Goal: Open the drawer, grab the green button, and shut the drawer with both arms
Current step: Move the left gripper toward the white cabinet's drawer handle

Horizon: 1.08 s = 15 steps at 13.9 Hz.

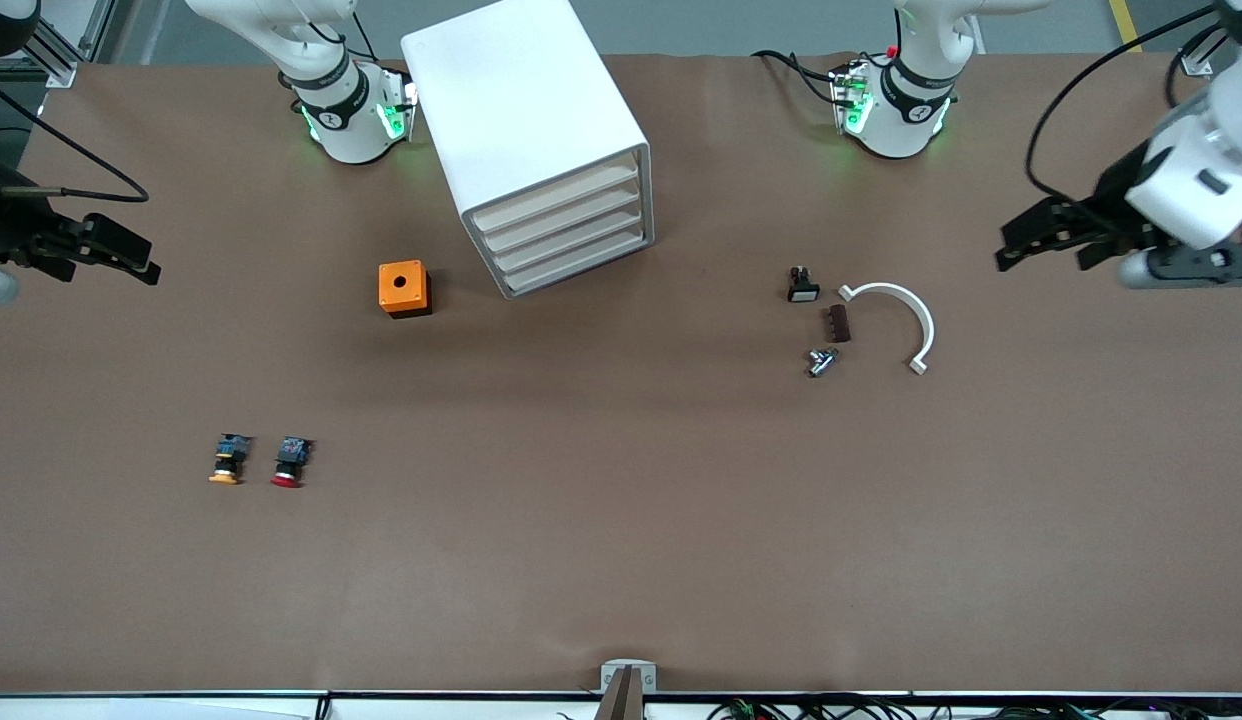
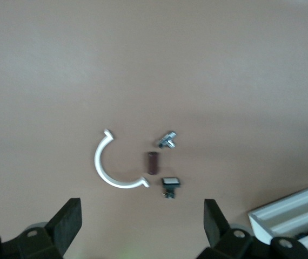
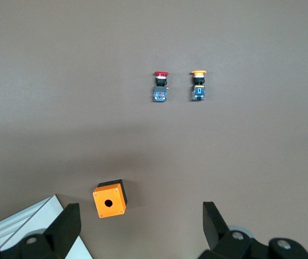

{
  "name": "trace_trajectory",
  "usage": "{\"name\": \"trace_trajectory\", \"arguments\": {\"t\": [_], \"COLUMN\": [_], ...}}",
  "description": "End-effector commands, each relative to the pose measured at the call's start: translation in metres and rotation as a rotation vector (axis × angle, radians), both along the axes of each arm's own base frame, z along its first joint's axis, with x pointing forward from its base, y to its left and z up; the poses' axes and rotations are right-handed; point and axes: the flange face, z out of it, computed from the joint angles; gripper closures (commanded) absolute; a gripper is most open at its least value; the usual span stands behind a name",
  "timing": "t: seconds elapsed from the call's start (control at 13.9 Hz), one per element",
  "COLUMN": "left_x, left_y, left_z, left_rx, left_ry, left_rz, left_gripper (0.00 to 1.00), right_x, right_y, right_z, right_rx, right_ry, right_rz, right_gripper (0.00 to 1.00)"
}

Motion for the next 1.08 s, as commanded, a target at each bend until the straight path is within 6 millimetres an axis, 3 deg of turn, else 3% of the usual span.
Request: {"name": "trace_trajectory", "arguments": {"t": [0.0,0.14,0.29,0.65,1.01], "left_x": [0.008,0.023,0.039,0.051,0.061], "left_y": [-0.054,-0.085,-0.106,-0.158,-0.2], "left_z": [-0.031,-0.048,-0.078,-0.152,-0.223], "left_rx": [-0.005,-0.033,-0.069,-0.046,0.039], "left_ry": [0.08,0.129,0.209,0.362,0.493], "left_rz": [0.027,0.096,0.168,0.278,0.497], "left_gripper": [0.01,0.01,0.01,0.01,0.01], "right_x": [-0.008,-0.008,-0.008,-0.008,-0.007], "right_y": [-0.002,-0.002,0.0,0.002,0.004], "right_z": [0.005,0.006,0.006,0.007,0.008], "right_rx": [0.012,0.012,0.011,0.011,0.011], "right_ry": [-0.007,-0.01,-0.011,-0.016,-0.028], "right_rz": [-0.005,-0.005,0.0,0.004,0.007], "right_gripper": [0.0,0.0,0.0,0.0,0.0]}}
